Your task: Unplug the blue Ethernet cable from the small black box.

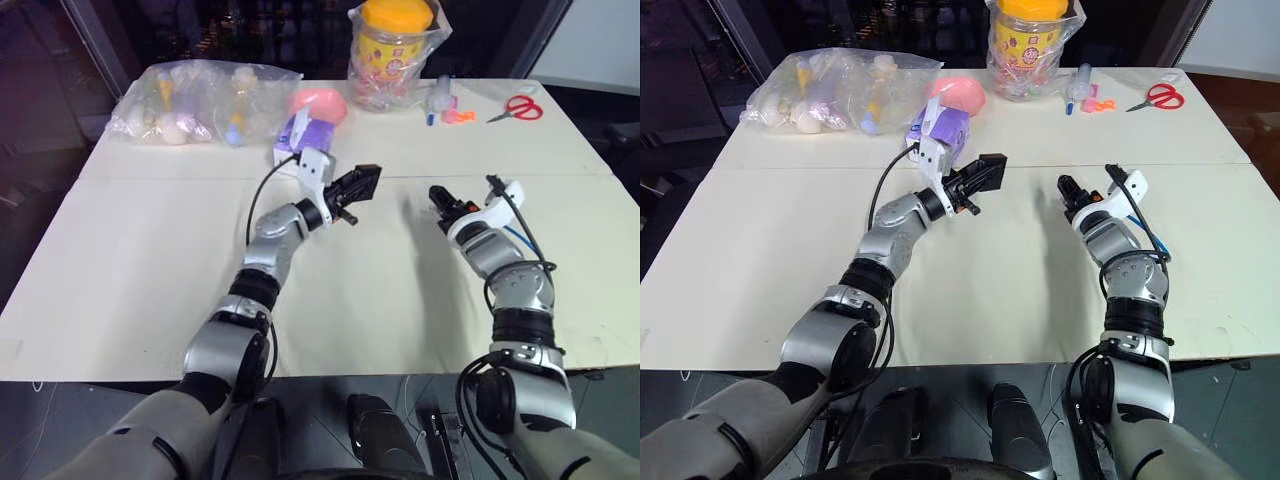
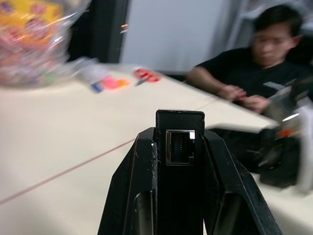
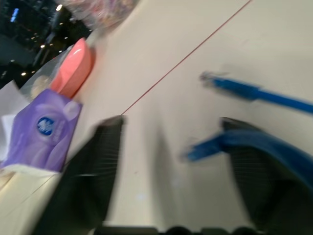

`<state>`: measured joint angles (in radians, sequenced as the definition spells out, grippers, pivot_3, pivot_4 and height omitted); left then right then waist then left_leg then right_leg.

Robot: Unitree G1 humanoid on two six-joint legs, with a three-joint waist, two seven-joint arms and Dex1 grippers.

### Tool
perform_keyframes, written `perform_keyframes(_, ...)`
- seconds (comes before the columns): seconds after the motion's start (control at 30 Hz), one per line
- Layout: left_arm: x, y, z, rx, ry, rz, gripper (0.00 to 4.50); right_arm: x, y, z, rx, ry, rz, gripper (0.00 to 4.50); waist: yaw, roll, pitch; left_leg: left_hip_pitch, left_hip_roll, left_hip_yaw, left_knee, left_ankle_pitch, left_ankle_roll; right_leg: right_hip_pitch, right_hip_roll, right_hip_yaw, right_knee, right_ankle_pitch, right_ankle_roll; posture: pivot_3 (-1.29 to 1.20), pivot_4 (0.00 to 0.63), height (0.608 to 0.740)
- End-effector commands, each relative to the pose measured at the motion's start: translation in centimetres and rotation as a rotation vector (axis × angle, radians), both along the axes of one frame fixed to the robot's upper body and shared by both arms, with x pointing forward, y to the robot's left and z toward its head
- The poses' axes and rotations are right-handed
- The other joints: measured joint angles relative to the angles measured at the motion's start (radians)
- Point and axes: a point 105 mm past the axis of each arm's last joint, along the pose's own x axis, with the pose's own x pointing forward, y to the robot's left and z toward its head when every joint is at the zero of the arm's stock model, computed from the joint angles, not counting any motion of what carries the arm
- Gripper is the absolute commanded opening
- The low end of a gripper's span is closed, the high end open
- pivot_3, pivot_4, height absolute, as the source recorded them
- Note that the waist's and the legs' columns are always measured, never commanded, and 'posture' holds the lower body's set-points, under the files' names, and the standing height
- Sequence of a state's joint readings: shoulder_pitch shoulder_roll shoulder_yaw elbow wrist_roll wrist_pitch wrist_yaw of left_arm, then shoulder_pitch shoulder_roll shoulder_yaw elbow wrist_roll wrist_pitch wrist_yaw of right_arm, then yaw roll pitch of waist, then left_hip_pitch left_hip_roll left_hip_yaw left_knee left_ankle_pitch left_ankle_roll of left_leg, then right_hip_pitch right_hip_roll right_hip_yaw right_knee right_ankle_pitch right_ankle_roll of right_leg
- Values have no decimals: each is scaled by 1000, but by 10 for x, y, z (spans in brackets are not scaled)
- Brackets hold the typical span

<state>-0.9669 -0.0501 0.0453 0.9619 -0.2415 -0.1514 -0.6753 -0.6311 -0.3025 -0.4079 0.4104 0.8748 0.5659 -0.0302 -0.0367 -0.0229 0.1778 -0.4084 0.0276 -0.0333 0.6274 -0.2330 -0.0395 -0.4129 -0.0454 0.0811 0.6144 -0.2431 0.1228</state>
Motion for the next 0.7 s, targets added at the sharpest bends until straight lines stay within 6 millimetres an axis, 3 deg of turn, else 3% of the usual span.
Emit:
perform_keyframes(0.03, 4, -9, 15, -2, -79, 37, 514, -14, 15, 15, -4, -39, 106, 4413, 0, 0, 0, 0, 0, 0, 0, 0, 0, 0, 0, 0, 0, 0, 0, 0, 150, 740)
perform_keyframes(0.2, 1, -17, -11, 60, -42, 58, 514, -68, 58, 16, -35, -83, 282, 4413, 20, 0, 0, -1, 0, -1, 0, -2, 4, 0, 0, -1, 0, -1, 1, 0, 150, 740)
perform_keyframes(0.37, 0, -15, -29, 101, -7, 71, 514, -88, 68, 21, 0, -116, 287, 4413, 20, 0, 0, -1, 0, 0, 3, -2, 4, 0, 0, 0, 0, -1, 1, 0, 150, 740)
perform_keyframes(0.5, -1, -13, -34, 117, -2, 63, 514, -91, 66, 23, 3, -122, 270, 4413, 21, 0, 0, 1, 0, -1, 4, -2, 4, 3, 0, 0, 0, -1, 0, 0, 150, 740)
perform_keyframes(0.57, -2, -10, -38, 131, 2, 61, 1580, -91, 65, 25, 0, -131, 267, 4500, 21, 0, 0, 1, 0, -1, 4, -2, 4, 2, 0, 0, 0, -1, 0, 0, 150, 740)
perform_keyframes(0.7, -2, -4, -45, 134, 25, 52, 3121, -91, 62, 29, -7, -153, 268, 4500, 22, 0, 0, 1, 0, -1, 3, -2, 4, 2, 0, -1, 0, -1, 1, 0, 150, 740)
